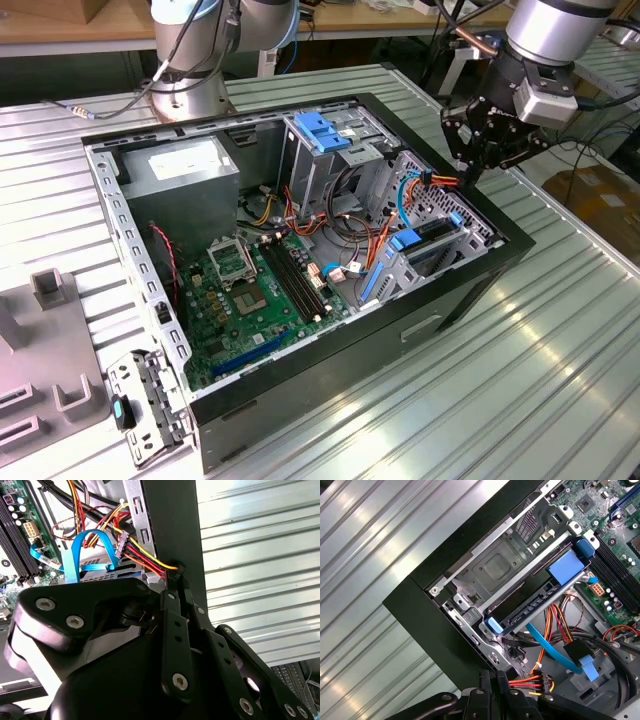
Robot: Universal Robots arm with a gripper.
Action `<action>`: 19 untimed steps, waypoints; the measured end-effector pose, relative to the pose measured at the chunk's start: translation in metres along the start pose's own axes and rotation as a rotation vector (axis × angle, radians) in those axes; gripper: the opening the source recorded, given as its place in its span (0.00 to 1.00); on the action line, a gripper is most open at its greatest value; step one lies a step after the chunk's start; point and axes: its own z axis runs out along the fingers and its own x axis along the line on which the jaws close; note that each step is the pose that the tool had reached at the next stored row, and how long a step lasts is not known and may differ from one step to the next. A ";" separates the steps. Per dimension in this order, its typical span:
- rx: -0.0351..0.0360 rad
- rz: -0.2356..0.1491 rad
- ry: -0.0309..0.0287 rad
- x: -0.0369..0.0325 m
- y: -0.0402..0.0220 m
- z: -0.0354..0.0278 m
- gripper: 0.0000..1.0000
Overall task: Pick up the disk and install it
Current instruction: 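Insert the first disk wire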
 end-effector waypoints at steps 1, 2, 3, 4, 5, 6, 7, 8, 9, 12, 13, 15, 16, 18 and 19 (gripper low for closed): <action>-0.0001 0.000 0.0001 0.0001 -0.0001 -0.0010 0.17; -0.0001 0.000 0.0002 0.0002 -0.0002 -0.0022 0.17; -0.0001 0.001 0.0001 0.0002 -0.0002 -0.0028 0.17; 0.0002 0.007 -0.0002 0.0002 -0.0002 -0.0028 0.17; -0.0001 0.015 0.0000 0.0002 -0.0002 -0.0028 0.17; -0.0011 0.028 0.0008 0.0002 -0.0002 -0.0030 0.17; -0.0020 0.038 0.0014 0.0002 -0.0002 -0.0030 0.17; -0.0029 0.053 0.0022 0.0003 -0.0002 -0.0030 0.17; -0.0038 0.065 0.0029 0.0003 -0.0002 -0.0030 0.17; -0.0049 0.092 0.0037 -0.0003 0.0003 -0.0031 0.17; -0.0048 0.093 0.0034 -0.0018 0.0015 -0.0033 0.17; -0.0047 0.093 0.0034 -0.0050 0.0045 -0.0036 0.17; -0.0047 0.093 0.0033 -0.0067 0.0060 -0.0038 0.17; -0.0046 0.093 0.0033 -0.0101 0.0091 -0.0041 0.17; -0.0046 0.093 0.0033 -0.0115 0.0104 -0.0043 0.17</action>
